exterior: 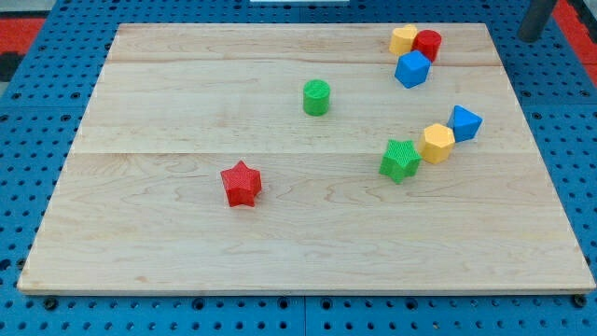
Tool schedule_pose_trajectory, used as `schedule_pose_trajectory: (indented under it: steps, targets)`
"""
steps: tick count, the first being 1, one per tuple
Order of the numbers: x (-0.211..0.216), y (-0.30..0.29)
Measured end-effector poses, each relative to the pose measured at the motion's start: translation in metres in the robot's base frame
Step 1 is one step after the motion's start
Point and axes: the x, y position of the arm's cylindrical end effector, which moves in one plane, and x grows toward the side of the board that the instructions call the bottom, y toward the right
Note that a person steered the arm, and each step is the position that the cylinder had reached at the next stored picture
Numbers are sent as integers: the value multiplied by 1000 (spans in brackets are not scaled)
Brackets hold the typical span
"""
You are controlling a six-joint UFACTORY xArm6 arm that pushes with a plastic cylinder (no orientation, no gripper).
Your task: Push the blue cube to the bottom of red circle
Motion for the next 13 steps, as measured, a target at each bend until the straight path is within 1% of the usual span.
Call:
schedule_pose_trajectory:
  steps: [6, 7, 8, 9, 10, 11, 12, 13]
  targets:
    - [14, 0]
    - [80, -1]
    - [175, -20]
    - [223, -74]
    - [221, -133]
    - [184, -146]
    - [165, -147]
    - [124, -153]
